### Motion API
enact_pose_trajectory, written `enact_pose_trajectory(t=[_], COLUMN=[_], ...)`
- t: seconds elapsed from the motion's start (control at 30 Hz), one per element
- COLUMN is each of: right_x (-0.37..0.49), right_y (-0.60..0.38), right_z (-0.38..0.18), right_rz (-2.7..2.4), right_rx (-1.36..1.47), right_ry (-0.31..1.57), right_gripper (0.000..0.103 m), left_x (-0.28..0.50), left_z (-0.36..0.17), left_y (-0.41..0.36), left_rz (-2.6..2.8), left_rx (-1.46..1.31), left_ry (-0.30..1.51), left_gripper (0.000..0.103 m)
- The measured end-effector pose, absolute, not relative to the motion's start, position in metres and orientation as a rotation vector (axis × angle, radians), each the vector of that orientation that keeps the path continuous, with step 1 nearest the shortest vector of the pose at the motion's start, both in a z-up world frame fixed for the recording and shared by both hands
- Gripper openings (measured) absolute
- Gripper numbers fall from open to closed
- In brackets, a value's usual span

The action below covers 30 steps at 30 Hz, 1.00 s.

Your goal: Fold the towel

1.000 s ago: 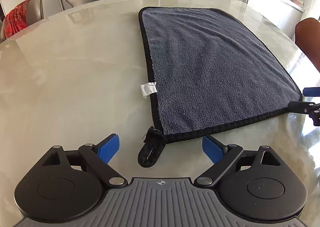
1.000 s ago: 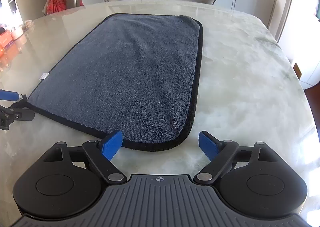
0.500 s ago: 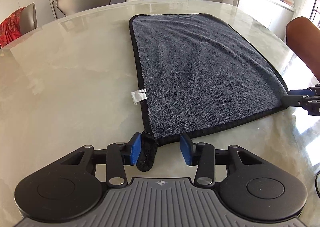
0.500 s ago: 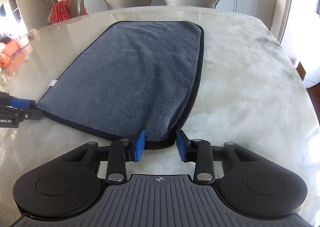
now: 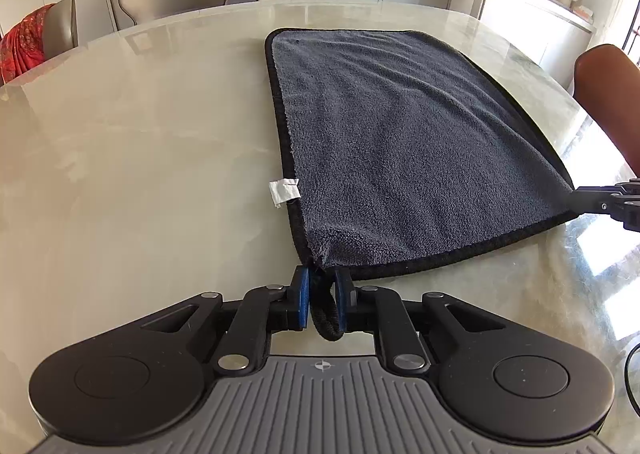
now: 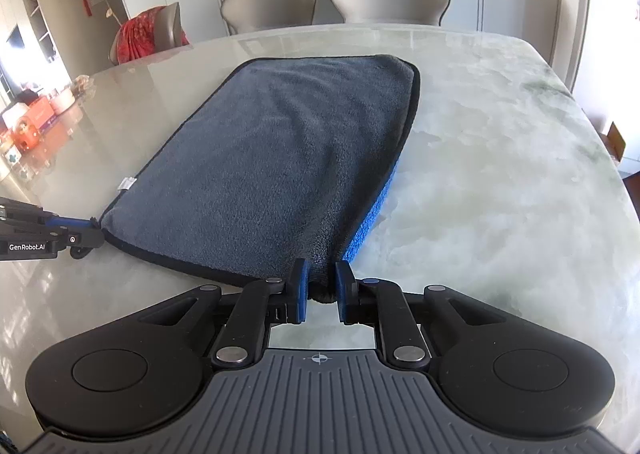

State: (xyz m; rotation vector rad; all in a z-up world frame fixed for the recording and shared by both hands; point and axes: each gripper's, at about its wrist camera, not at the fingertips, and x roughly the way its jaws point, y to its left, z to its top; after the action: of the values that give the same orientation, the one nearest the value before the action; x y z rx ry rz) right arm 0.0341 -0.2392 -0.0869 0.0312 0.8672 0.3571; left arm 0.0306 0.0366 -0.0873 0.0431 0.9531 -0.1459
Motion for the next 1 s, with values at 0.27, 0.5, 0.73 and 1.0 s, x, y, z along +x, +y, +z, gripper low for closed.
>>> enact_pose_trajectory(t=[0.27,0.5,0.73,1.0], right_x=[0.034,0.042,0.037,0.043], right_y=[-0.241,-0.240,-0.249,-0.249], right_z=[-0.079,-0.077,-0.086,-0.092], right_rz=[0.355,0.348,0.326,0.283], right_rx=[0.064,0.060,0.072,0.083], right_ry=[0.850,0.872,0.923,0.913], right_gripper=[0.013,0.015,0.031,0.045], left_x=[0.032,0.040,0.036,0.039], left_z=[-0.081,-0.076,-0.083,-0.085], left_y=[0.040,0.042,0.045,0.043], left_rz=[-0.131,-0.139,-0.146,-0.143], left_rx=[0.038,0.041,0.031,0.038], left_ry=[0.944,0.936,0.960,0.961], left_gripper=[0.005,0.005,0.006,0.009])
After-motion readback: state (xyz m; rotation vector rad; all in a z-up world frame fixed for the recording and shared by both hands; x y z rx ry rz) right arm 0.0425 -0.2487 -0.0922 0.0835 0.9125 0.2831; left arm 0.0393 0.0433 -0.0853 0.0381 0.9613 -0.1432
